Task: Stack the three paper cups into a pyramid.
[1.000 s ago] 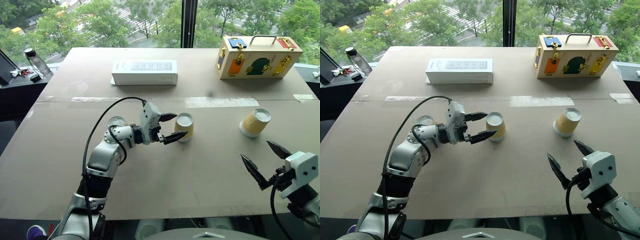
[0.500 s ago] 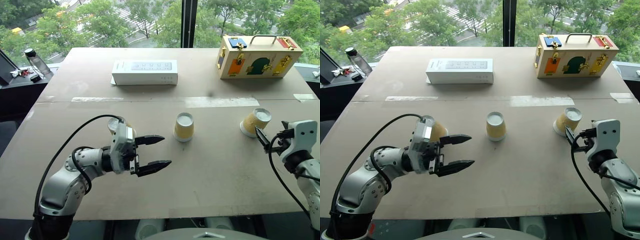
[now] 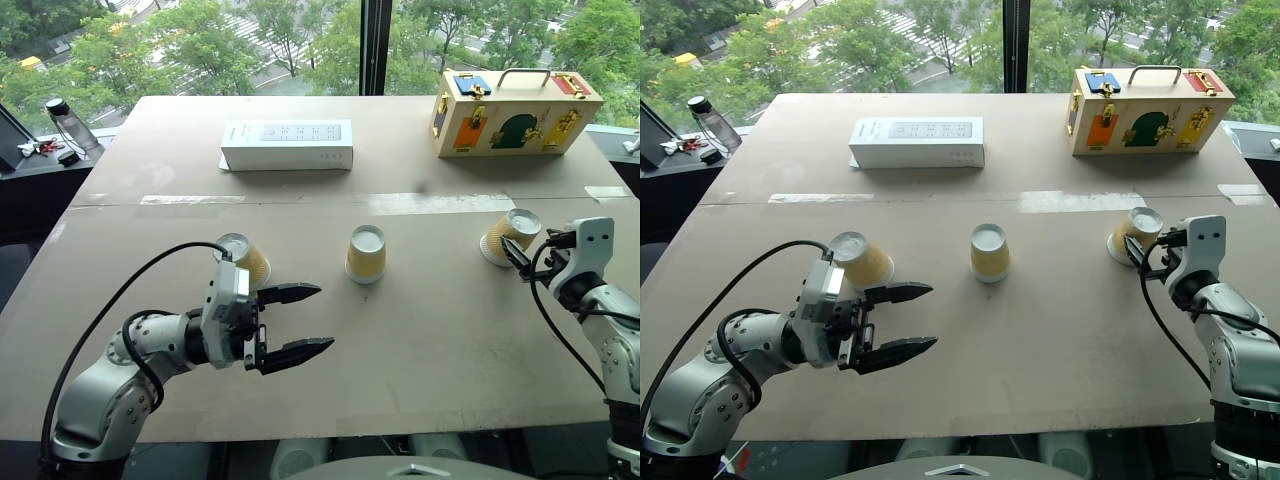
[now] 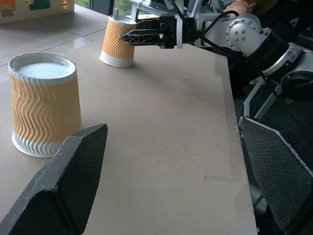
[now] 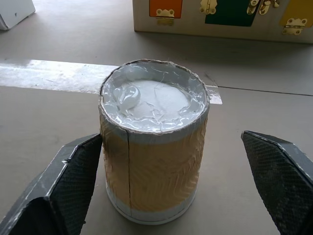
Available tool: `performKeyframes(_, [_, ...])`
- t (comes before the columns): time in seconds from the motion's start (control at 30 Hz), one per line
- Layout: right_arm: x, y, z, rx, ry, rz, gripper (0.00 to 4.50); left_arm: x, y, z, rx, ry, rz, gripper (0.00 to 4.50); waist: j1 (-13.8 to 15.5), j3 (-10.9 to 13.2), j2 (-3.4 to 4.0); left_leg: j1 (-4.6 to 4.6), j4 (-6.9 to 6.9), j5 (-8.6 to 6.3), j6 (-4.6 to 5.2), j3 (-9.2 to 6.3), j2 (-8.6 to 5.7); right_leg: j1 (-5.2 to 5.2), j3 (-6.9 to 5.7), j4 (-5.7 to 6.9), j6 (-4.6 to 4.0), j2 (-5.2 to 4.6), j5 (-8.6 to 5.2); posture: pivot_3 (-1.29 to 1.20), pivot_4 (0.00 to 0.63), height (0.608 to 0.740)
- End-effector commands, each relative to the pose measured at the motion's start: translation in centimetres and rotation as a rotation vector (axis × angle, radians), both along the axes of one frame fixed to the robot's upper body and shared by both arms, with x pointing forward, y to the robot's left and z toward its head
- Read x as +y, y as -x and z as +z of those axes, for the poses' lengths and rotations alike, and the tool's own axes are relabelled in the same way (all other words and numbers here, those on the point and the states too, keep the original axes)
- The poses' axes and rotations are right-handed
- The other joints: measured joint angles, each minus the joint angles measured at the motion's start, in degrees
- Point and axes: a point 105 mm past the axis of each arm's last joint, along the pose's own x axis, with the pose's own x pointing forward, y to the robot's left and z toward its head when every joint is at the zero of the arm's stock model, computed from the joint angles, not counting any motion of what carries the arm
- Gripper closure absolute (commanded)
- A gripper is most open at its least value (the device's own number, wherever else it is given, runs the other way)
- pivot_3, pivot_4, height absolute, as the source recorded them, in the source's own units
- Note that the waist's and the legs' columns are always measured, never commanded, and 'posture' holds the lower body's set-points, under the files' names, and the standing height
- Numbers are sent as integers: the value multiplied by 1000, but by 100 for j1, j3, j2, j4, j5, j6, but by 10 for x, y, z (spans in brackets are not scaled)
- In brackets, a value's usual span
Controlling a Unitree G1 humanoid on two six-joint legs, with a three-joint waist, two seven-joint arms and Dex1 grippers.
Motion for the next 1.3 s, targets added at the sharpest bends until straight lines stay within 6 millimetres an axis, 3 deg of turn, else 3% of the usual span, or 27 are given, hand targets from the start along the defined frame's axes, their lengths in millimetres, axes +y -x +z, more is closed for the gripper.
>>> performKeyframes(0.03, [1, -5, 16, -64, -3, 17, 0, -4, 5, 12, -64, 10, -19, 59, -5, 0, 1, 0, 0, 0, 0, 0, 0, 0, 1, 0, 0, 0, 0, 0, 150, 740])
performKeyframes(0.4, [7, -16, 19, -72, -52, 54, 0, -8, 4, 16, -67, 14, -11, 59, -12, 2, 3, -1, 0, 0, 0, 1, 0, -1, 1, 0, 0, -1, 0, 0, 150, 740])
performKeyframes(0.5, [8, -18, 17, -66, -61, 65, 708, -8, 4, 17, -67, 15, -6, 0, -15, 2, 4, 0, 0, 0, 0, 2, 0, -1, 2, 0, 1, -2, 1, 0, 150, 740])
performKeyframes(0.53, [9, -19, 17, -66, -63, 68, 1347, -8, 4, 17, -67, 15, -4, 0, -16, 2, 4, 0, 0, 0, 0, 1, 0, -1, 2, 0, 1, -1, 1, 0, 150, 740])
performKeyframes(0.6, [9, -19, 18, -70, -60, 74, 2171, -8, 4, 18, -66, 16, -1, 0, -13, 2, 4, 0, -1, 0, 0, 1, 0, -1, 1, 0, 0, -2, 1, 0, 150, 740])
performKeyframes(0.63, [9, -19, 20, -79, -61, 79, 2361, -7, 4, 17, -65, 16, 1, 0, -13, 2, 4, 0, -1, 0, 0, 1, 0, -1, 0, 0, 0, -2, 0, 0, 150, 740])
performKeyframes(0.73, [13, -14, 31, -115, -73, 130, 2376, -5, 3, 15, -70, 14, 34, 0, -15, 3, 5, 0, -1, 0, 0, 1, 0, -1, 1, 0, 1, -2, 0, 0, 150, 740])
performKeyframes(0.9, [65, 17, 52, -141, -65, 466, 2376, 10, -2, 5, -113, 27, 170, 0, -14, 16, 26, -2, -9, -1, 1, 1, 1, -2, 2, -6, 2, -16, 1, 0, 150, 740])
performKeyframes(1.1, [127, 40, 55, -119, -47, 720, 2376, 34, 11, -9, -22, 27, 173, 0, -19, 18, 24, 4, -26, -1, 1, -4, 13, -8, -9, -8, -3, -18, -2, 0, 150, 740])
performKeyframes(1.3, [139, 33, 31, -50, 59, 734, 2376, 49, 21, -13, 14, 16, 193, 0, 3, 20, 16, -3, -22, 0, 1, 0, 2, -6, -7, -19, -21, -30, -12, 0, 150, 740])
